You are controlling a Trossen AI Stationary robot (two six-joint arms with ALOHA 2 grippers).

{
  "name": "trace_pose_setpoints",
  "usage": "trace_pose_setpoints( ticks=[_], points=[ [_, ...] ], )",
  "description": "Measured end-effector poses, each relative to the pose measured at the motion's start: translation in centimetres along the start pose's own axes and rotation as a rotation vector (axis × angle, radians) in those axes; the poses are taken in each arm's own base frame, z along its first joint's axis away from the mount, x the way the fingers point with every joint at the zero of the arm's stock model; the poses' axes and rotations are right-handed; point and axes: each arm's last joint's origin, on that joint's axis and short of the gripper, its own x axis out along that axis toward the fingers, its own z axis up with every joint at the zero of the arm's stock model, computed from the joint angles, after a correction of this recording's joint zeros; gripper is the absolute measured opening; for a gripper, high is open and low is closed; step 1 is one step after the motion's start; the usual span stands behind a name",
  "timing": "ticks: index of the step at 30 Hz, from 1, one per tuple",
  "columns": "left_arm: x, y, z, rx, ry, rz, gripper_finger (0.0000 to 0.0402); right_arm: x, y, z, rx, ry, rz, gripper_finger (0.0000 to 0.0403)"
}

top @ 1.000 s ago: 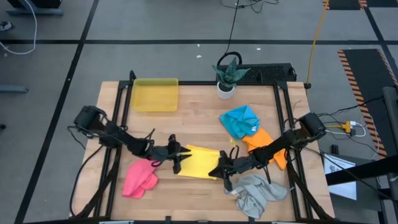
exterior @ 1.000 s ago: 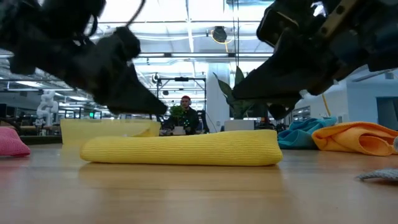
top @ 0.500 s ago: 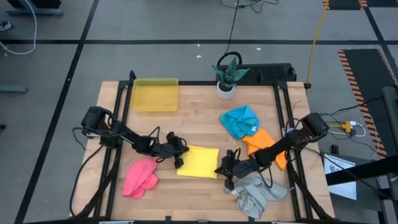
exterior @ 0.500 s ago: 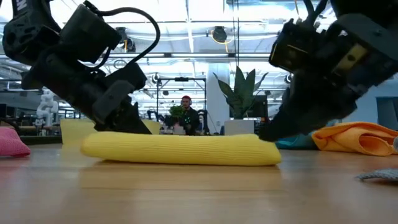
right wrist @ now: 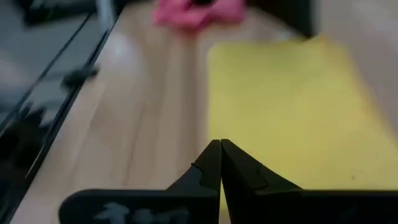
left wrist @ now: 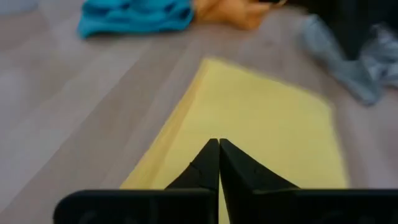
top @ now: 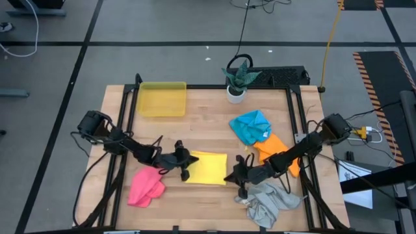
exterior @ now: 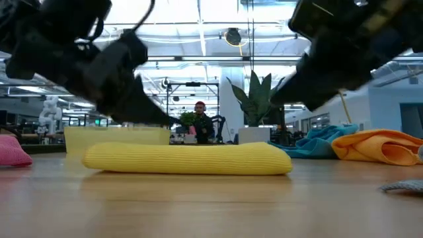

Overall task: Fold microfiber towels
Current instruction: Fold the yellow microfiber cloth

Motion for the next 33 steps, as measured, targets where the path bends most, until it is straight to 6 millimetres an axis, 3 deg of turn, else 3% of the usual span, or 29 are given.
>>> trace_pose_setpoints(
  ticks=[7, 11, 16, 22, 26, 29, 33],
  points=[
    [1.1, -0.9, 0.7, 0.051, -0.007, -0.046, 0.0010, 1.5, -2.2, -0.5, 0.062, -0.030, -0.186, 0.0000],
    [2.0, -1.1, -0.5, 0.080, 0.063, -0.099, 0.0003, 2.8, -4.0, -1.8, 0.091, 0.024, -0.259, 0.0000],
    [2.5, -0.7, -2.6, 0.062, 0.174, -0.066, 0.0013, 2.9, -4.9, -2.6, 0.088, 0.097, -0.316, 0.0000],
    [2.2, -1.0, -1.6, 0.044, 0.120, -0.080, 0.0005, 1.9, -3.5, -1.4, 0.014, 0.034, -0.281, 0.0000],
    [1.5, -1.5, 0.2, 0.029, 0.040, -0.131, 0.0015, 1.9, -2.2, -0.3, 0.023, -0.044, -0.107, 0.0000],
    [1.3, -1.7, 0.3, 0.058, 0.035, -0.141, 0.0007, 2.3, -1.4, -0.7, 0.024, -0.032, 0.023, 0.0000],
    [1.5, -1.6, -0.8, 0.094, 0.108, -0.149, 0.0007, 3.1, -1.5, -2.5, 0.054, 0.029, 0.014, 0.0000]
  ],
)
